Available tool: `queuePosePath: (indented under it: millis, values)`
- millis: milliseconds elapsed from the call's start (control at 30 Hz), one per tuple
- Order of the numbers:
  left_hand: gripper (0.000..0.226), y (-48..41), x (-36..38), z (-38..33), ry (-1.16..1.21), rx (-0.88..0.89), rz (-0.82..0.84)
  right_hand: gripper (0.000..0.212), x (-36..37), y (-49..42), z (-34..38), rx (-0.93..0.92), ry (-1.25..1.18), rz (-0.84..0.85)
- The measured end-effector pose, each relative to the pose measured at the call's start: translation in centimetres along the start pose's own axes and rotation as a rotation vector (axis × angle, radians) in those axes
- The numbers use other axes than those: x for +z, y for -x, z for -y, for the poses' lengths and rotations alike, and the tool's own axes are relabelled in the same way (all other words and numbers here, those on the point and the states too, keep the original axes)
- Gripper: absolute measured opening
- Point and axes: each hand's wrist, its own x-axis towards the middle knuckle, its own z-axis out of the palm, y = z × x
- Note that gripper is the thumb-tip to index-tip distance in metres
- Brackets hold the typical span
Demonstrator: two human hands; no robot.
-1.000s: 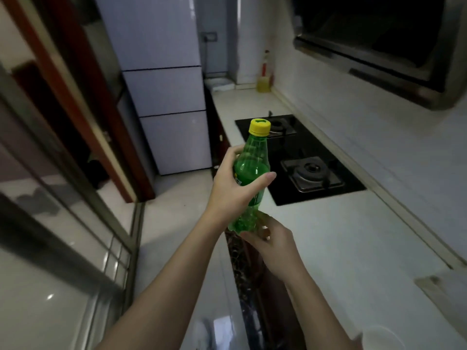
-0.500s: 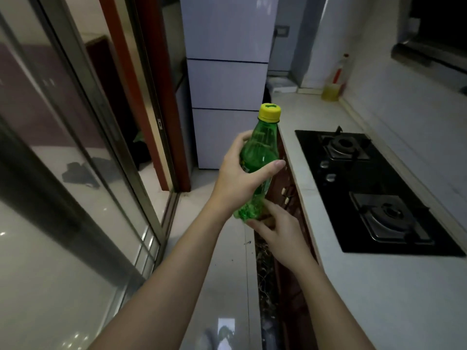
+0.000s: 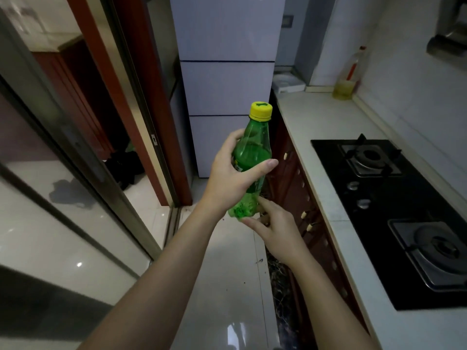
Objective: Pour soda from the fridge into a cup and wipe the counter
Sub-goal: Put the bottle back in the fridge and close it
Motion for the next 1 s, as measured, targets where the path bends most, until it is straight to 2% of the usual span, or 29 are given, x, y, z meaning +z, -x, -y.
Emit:
queuePosePath:
  millis: [333,500,667,1000]
  values:
    - [0.051,-12.3,-1.5,5.3,-0.055,0.010,-0.027,0.039,0.8,-14.3,-3.2,-0.022,-0.007,0.070]
    - [0.049,-20.7,-0.5,7.2,-0.061,0.012,-0.065,0.045,-1.7,-23.2,-4.8,-0.047,-0.006,0.104]
    - [0.049,-28.3,0.8,9.5,-0.073,0.013,-0.099,0.040,-3.7,-31.5,-7.0,-0.085,-0.013,0.136]
    - [0.049,-38.4,-0.2,14.8,-0.064,-0.012,-0.139,0.032,-3.2,-42.9,-10.2,-0.087,-0.035,0.192]
